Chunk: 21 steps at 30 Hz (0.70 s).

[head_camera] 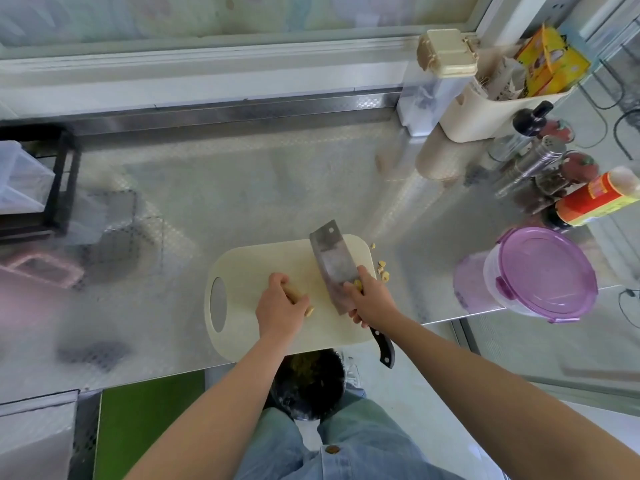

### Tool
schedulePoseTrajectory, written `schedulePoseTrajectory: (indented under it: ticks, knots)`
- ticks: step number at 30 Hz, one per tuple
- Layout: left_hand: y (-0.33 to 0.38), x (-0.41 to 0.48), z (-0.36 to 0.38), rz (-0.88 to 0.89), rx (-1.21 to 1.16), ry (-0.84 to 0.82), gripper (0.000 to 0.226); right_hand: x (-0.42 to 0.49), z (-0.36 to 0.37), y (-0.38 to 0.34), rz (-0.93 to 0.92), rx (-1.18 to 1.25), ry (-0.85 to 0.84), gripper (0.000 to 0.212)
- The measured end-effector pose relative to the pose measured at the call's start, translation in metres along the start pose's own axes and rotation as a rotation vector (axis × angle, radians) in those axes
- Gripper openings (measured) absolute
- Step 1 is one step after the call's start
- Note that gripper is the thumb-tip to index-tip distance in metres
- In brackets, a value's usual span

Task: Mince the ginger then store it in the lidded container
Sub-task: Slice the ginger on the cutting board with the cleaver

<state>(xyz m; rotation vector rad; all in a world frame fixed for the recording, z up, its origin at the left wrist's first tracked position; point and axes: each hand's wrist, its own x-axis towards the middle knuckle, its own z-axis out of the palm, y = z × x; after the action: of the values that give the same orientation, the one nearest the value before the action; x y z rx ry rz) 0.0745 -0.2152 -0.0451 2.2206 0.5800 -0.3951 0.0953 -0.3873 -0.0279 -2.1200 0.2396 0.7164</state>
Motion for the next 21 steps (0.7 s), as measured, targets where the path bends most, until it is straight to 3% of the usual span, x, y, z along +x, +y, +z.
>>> schedulePoseTrajectory:
  ticks: [4, 7, 15, 18, 21]
  knots:
    - [0.000, -0.001, -0.002, 0.020, 0.016, 0.006, 0.034, 0.002, -0.006, -0.003, 0.007, 0.116, 0.101, 0.011]
    - [-0.002, -0.004, -0.006, 0.067, 0.074, -0.013, 0.024, 0.005, -0.015, -0.009, 0.016, 0.260, 0.141, 0.022]
    - [-0.007, -0.007, -0.012, 0.275, 0.549, 0.184, 0.019, 0.004, -0.036, -0.012, 0.142, 0.719, 0.266, 0.025]
    - [-0.010, -0.004, -0.013, 0.261, 0.521, 0.157, 0.018, 0.003, -0.034, -0.006, 0.153, 0.673, 0.237, 0.027]
    - [-0.011, -0.004, -0.011, 0.249, 0.484, 0.150, 0.023, -0.001, -0.028, 0.000, 0.100, 0.457, 0.156, 0.024]
